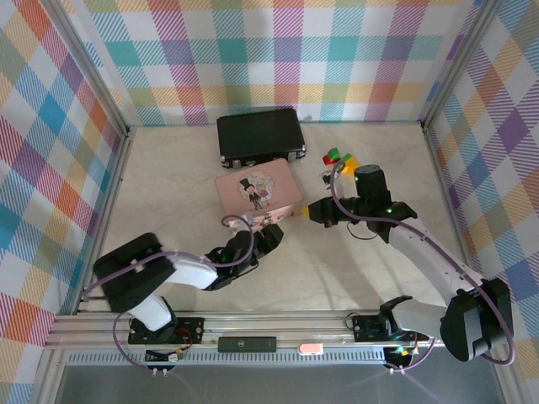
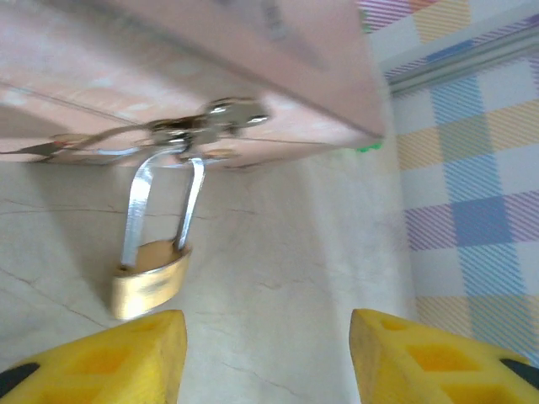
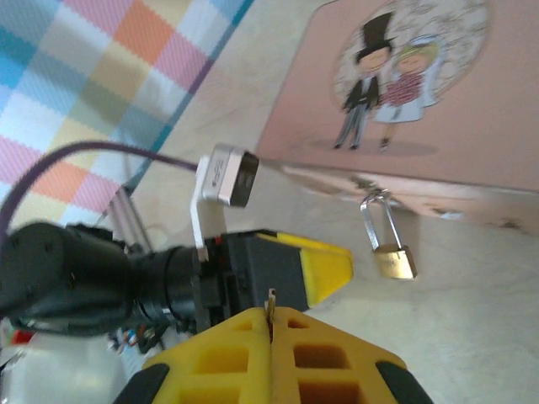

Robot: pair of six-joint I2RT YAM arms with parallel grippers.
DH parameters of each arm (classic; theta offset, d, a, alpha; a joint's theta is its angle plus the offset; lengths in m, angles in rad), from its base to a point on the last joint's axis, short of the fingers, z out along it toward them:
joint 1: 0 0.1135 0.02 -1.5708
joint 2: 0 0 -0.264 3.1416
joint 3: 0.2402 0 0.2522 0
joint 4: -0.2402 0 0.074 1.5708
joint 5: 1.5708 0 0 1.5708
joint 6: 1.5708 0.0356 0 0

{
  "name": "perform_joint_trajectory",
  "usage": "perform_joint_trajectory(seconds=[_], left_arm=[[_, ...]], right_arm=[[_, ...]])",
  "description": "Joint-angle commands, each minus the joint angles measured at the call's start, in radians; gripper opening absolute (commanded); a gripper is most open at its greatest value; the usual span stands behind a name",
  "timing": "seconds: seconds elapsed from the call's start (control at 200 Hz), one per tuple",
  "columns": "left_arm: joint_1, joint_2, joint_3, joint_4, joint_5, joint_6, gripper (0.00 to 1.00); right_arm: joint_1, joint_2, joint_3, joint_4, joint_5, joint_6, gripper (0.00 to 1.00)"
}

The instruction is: Unlock the padlock with the key

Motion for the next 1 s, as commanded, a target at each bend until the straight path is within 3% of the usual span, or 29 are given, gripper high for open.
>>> perform_joint_trajectory(seconds=[0.0, 0.145, 0.25, 0.42, 0.64, 0.86, 0.99], left_arm=[[0.003, -0.185, -0.003, -0.189, 0.035, 0.074, 0.6], [0.006, -0.43, 0.082, -0.514, 0.011, 0.204, 0.76], [0.039, -0.538, 0.141, -0.613, 0.036, 0.296, 0.83], [0.147, -0.541, 0.199, -0.575, 0.26, 0.316, 0.78], [0.156, -0.426, 0.283, -0.482, 0.474, 0.337, 0.74], [0.158, -0.375, 0.3, -0.453, 0.591, 0.351, 0.69], [0.157, -0.385, 0.297, -0.491, 0.596, 0.38, 0.52]], right_arm=[[0.008, -0.025, -0.015, -0.023, -0.155, -0.053, 0.0], [0.008, -0.018, -0.022, -0.004, -0.241, -0.061, 0.0], [0.009, -0.004, -0.029, 0.032, -0.301, -0.061, 0.0], [0.018, 0.041, -0.008, 0.063, -0.407, -0.065, 0.0], [0.077, 0.155, 0.079, -0.036, -0.441, -0.16, 0.0], [0.109, 0.237, 0.141, -0.082, -0.398, -0.199, 0.0], [0.109, 0.251, 0.144, -0.072, -0.392, -0.187, 0.0]])
